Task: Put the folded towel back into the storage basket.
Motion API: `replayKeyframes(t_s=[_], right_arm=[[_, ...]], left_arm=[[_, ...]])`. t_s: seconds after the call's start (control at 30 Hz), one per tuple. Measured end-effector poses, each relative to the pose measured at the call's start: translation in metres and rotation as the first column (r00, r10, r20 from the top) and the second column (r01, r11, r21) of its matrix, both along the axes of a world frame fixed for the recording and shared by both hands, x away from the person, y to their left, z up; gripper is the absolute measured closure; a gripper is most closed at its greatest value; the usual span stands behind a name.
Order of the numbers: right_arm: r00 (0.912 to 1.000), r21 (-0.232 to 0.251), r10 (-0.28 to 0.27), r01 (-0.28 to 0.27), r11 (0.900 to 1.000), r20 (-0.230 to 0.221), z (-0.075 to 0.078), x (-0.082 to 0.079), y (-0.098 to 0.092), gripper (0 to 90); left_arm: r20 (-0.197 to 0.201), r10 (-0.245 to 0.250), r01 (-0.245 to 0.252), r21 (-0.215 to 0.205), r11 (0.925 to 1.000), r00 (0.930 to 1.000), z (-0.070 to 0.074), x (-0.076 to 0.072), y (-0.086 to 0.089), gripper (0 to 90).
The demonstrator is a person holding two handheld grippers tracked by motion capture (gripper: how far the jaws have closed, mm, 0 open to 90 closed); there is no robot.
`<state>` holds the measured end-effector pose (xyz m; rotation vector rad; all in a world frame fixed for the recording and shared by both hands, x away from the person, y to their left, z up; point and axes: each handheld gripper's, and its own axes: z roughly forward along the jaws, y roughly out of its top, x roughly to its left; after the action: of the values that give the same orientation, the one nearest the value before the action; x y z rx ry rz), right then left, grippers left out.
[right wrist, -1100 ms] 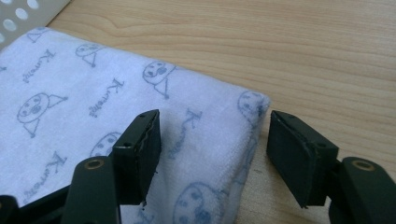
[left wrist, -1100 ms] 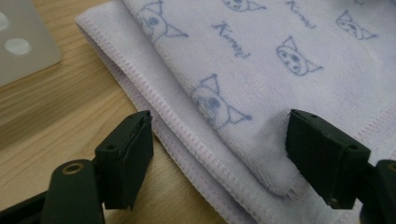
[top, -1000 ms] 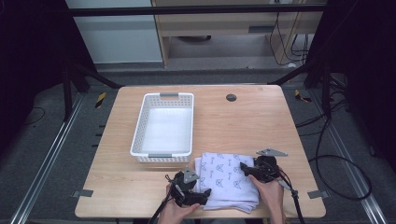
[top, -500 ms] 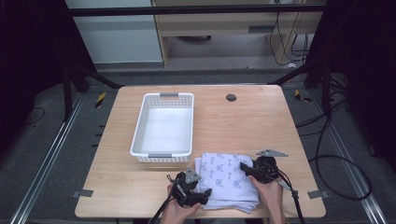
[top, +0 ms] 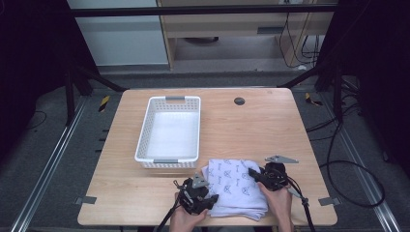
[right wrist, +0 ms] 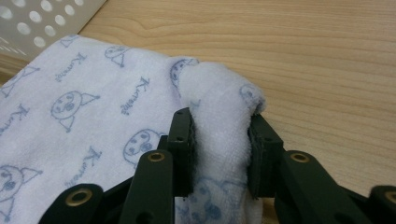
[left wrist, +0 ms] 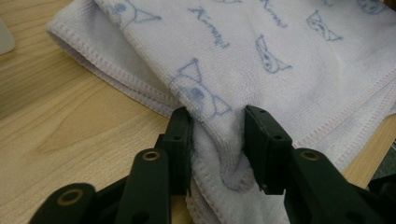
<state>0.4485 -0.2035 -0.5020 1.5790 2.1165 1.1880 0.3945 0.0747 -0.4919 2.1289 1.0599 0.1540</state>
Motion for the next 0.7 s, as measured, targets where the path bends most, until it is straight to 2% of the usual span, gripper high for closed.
replayKeyframes(t_s=[0.13, 0.27, 0.37, 0.57, 0.6, 0.7], right_arm=[[1.0, 0.002, 0.002, -0.002, 1.0, 0.003, 0.0, 0.001, 0.0, 68.2], [1.0, 0.009, -0.001, 0.001, 1.0, 0.002, 0.002, 0.0, 0.0, 68.3], [0.9999, 0.009, -0.004, 0.004, 1.0, 0.015, 0.005, -0.002, 0.0, 68.5], [0.9993, 0.037, 0.002, -0.003, 0.999, 0.036, 0.015, -0.005, -0.001, 68.7], [0.9986, 0.04, 0.008, -0.01, 0.999, 0.053, 0.02, -0.007, -0.002, 68.7], [0.9977, 0.048, 0.009, -0.013, 0.999, 0.067, 0.024, -0.008, -0.002, 68.7]], left_arm=[[0.01, -0.006, 0.006, -0.003, 1.0, 0.9999, 0.002, -0.001, 0.0, 73.1], [-0.007, -0.015, 0.015, -0.026, 0.9996, 0.9999, 0.003, 0.001, 0.003, 75.0], [0.001, -0.013, 0.013, -0.031, 0.9994, 0.9999, 0.004, 0.0, 0.003, 75.7], [0.033, -0.025, 0.027, -0.048, 0.9985, 0.9991, 0.013, -0.003, 0.006, 76.3], [0.04, -0.024, 0.026, -0.051, 0.9984, 0.9989, 0.015, -0.004, 0.007, 76.4], [0.062, -0.022, 0.025, -0.057, 0.998, 0.9978, 0.023, -0.005, 0.01, 76.4]])
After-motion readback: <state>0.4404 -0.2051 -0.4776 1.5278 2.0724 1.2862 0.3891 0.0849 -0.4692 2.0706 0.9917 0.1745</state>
